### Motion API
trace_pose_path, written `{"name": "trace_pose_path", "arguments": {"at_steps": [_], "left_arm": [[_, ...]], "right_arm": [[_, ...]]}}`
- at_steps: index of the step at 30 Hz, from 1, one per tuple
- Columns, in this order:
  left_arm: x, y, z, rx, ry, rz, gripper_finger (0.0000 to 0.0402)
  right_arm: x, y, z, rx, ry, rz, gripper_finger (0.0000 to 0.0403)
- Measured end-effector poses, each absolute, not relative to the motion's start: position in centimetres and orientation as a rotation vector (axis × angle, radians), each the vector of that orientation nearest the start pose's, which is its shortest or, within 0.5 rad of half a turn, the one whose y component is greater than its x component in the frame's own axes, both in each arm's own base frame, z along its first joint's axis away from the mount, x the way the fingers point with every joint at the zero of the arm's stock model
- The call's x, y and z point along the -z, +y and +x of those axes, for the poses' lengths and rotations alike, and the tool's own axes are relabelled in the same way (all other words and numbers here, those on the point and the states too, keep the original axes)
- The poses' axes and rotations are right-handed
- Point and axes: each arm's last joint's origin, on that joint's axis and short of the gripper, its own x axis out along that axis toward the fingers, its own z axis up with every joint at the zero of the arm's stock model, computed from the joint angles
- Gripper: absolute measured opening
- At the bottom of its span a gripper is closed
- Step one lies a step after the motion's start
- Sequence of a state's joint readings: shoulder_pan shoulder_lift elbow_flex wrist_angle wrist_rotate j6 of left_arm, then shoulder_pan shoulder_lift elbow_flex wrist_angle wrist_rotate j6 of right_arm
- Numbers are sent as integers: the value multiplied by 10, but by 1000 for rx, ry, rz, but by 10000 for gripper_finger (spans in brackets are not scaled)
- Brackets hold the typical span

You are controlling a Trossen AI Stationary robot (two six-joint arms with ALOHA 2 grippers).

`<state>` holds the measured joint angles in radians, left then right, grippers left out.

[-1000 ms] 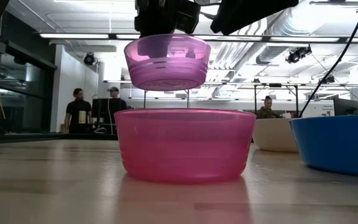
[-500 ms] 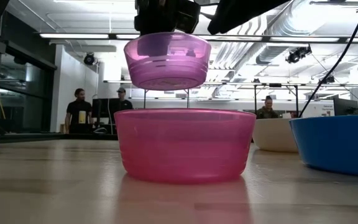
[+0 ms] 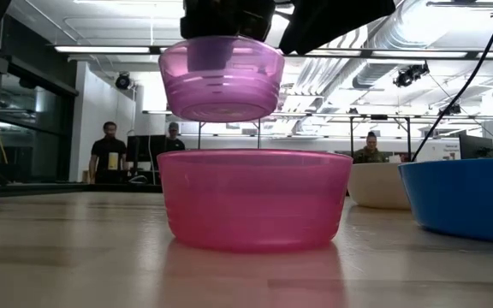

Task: Nest bowls inside each other
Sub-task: Stack the violet bowl on top of the yellow bowl

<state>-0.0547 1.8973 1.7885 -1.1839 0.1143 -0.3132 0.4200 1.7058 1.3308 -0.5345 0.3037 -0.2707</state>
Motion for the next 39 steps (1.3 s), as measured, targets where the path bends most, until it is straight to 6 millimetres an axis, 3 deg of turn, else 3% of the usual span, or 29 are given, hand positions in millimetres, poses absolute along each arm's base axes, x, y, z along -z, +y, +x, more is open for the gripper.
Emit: {"name": "trace_pose_path", "arguments": {"at_steps": [5, 12, 20, 39], "left_arm": [[-294, -26, 380, -54, 1305, -294, 0], [-295, -27, 385, -43, 1254, -309, 0], [-296, -27, 386, -26, 1252, -297, 0], [-297, -29, 388, 44, 1228, -309, 0]], "right_arm": [[-256, 138, 337, -243, 833, -573, 91], [-259, 135, 343, -146, 795, -414, 91], [-257, 135, 342, -260, 827, -372, 91], [-260, 132, 342, -339, 819, -384, 91]]}}
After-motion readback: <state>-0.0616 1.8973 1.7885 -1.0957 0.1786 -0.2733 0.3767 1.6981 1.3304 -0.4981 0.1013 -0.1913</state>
